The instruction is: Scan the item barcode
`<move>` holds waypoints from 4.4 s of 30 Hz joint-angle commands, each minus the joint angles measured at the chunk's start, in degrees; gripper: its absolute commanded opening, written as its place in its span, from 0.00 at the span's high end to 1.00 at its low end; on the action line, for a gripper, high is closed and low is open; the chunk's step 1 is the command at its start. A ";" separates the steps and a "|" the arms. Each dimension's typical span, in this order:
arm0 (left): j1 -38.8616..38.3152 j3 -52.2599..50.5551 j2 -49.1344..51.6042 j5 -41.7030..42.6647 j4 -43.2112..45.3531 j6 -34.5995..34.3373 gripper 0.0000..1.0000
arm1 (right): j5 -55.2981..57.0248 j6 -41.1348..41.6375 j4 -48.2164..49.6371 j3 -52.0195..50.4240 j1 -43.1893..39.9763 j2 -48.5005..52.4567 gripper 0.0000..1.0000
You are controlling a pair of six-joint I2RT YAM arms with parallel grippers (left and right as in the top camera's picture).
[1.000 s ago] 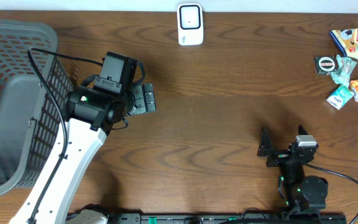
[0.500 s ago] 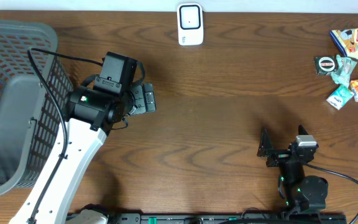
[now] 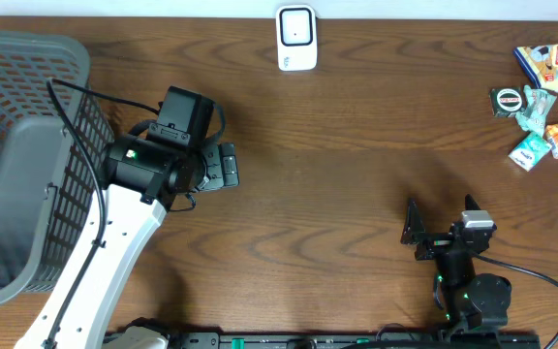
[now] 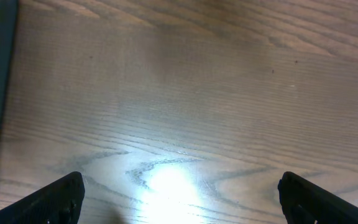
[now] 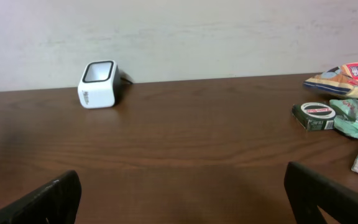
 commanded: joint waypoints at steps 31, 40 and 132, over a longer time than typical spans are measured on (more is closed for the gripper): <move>6.67 -50.47 -36.00 6.86 47.45 12.44 0.03 | 0.22 -0.92 -0.26 -0.09 -0.02 -0.37 0.01; 11.15 -57.53 -41.00 11.41 53.02 18.27 0.02 | 0.22 -0.92 -0.26 -0.09 -0.02 -0.37 0.01; 18.84 -76.13 -77.53 6.82 58.45 21.84 0.02 | 0.22 -0.92 -0.26 -0.09 -0.02 -0.37 0.01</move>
